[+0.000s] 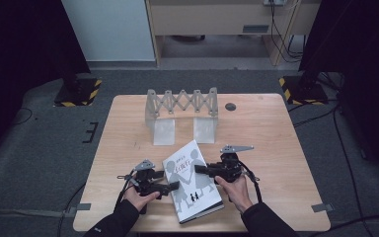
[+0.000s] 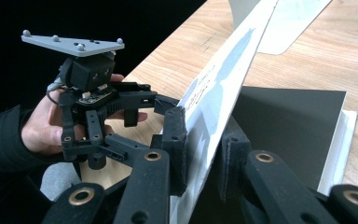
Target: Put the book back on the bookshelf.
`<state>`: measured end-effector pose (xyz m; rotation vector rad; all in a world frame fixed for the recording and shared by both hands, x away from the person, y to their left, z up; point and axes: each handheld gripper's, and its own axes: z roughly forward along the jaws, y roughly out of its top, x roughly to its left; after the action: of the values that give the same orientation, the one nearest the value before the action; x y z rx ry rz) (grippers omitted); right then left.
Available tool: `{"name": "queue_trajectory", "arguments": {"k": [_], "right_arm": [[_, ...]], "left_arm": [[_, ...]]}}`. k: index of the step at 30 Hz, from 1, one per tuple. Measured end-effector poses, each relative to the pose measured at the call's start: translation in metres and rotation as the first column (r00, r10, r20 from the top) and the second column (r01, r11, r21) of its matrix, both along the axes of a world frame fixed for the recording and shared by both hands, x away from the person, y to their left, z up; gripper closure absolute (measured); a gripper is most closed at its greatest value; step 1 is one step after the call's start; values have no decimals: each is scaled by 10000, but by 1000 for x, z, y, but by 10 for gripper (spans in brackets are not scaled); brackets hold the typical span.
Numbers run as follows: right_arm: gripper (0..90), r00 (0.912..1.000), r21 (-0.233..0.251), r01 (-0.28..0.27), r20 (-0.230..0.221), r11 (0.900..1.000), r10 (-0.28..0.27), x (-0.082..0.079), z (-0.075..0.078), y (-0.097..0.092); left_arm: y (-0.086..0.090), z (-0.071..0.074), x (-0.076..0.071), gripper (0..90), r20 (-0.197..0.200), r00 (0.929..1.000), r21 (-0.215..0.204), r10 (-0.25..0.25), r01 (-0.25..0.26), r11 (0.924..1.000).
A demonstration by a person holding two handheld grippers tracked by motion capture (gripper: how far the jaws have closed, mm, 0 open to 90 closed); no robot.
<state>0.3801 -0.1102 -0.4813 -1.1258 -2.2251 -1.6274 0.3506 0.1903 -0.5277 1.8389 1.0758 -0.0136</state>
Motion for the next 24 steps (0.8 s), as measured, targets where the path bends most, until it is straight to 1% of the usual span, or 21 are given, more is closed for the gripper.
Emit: {"name": "queue_trajectory", "arguments": {"k": [1, 2, 6, 7, 8, 9, 10, 13, 15, 16, 17, 18, 21, 22, 24], "right_arm": [[768, 10000, 0, 0, 0, 10000, 0, 0, 0, 0], [760, 9999, -36, -14, -145, 10000, 14, 1, -1, 0], [728, 9999, -323, -147, 75, 9994, 150, 2, -1, 2], [728, 9999, -323, -147, 75, 9994, 150, 2, -1, 2], [716, 9996, -455, -186, 225, 9988, 196, 1, 0, 3], [716, 9996, -455, -186, 225, 9988, 196, 1, 0, 3], [705, 9995, -561, -209, 229, 9982, 222, 2, -1, 4], [700, 9996, -581, -202, 163, 9981, 212, 3, -2, 4], [670, 9996, -656, -231, 116, 9976, 239, 4, -2, 4], [637, 9997, -723, -246, 76, 9971, 252, 4, -2, 4], [630, 9998, -738, -215, 23, 9970, 217, 5, -2, 4], [620, 9996, -711, -267, -148, 9971, 257, 6, -2, 4], [547, 9989, -775, -294, -380, 9966, 265, 9, -4, 4], [537, 9986, -805, -312, -459, 9963, 275, 9, -4, 3], [544, 9981, -814, -346, -530, 9961, 303, 10, -4, 3]], "left_arm": [[0, 0, 0, 29, 0, 10000, 0, 0, 0, 10000], [0, 0, 0, 30, -41, 10000, -18, 38, -38, 10000], [0, -1, 1, 31, -101, 9999, -40, 30, -31, 10000], [0, -1, 1, 31, -101, 9999, -40, 30, -31, 10000], [1, -1, 1, 31, -122, 9999, -50, 35, -35, 10000], [1, -1, 1, 32, -122, 9999, -50, 35, -35, 10000], [1, -1, 1, 32, -127, 9999, -38, 36, -37, 10000], [0, -1, 1, 32, -132, 9999, -22, 39, -40, 10000], [0, -1, 1, 33, -152, 9999, -8, 31, -31, 10000], [0, -1, 1, 33, -164, 9999, -22, 46, -46, 10000], [0, -1, 1, 34, -160, 9999, -9, 48, -48, 10000], [0, -1, 1, 34, -165, 9999, -13, 47, -47, 10000], [0, 0, 1, 34, -169, 9998, 26, 37, -36, 10000], [0, 0, 1, 36, -153, 9999, 51, 41, -41, 10000], [0, 1, 1, 39, -97, 9999, 97, 31, -30, 9999]]}}
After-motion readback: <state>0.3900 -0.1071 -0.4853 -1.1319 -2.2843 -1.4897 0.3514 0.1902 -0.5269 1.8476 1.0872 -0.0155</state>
